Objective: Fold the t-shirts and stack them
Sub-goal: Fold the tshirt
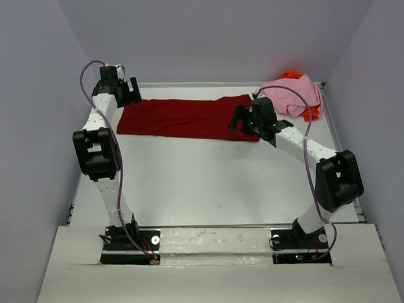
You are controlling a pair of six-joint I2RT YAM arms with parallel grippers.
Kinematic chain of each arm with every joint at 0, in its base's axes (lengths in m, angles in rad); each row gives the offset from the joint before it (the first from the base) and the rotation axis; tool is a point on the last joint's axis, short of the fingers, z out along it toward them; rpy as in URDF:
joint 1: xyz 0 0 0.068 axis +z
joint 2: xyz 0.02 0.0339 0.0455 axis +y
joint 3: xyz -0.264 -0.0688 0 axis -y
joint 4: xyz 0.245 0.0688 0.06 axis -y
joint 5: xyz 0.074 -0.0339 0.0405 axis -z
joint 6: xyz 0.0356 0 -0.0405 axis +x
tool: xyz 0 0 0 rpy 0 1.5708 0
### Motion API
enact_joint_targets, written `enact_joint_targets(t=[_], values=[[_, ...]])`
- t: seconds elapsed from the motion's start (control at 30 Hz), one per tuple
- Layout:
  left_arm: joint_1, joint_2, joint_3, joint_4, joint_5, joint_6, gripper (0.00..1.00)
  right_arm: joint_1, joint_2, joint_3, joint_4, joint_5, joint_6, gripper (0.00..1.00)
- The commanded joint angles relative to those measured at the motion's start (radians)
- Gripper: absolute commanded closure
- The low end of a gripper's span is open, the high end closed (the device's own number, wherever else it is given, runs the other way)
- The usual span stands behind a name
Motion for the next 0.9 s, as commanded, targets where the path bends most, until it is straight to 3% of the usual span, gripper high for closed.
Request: enact_joint_targets(t=[0.0,0.23,0.43,0.67,0.87], values=[[0.006,-0.043,-0.022,0.013,-0.081,0.024,0.01,0.007,0.009,0.076,0.058,0.013,0.118,0.03],[0.005,0.042,0.029,0.056,-0.025,0.198,0.02,0.007,0.151,0.191,-0.064,0.118,0.284,0.06],[-0.035,-0.001,0.016,0.064,0.069,0.439,0.02,0.007,0.202,0.340,-0.132,0.154,0.321,0.06],[-0.078,-0.004,0.027,0.090,0.092,0.576,0.04,0.027,0.279,0.461,-0.190,0.212,0.356,0.08],[-0.086,-0.058,-0.086,0.107,0.241,0.847,0.01,0.036,0.320,0.481,-0.319,0.283,0.526,0.05]])
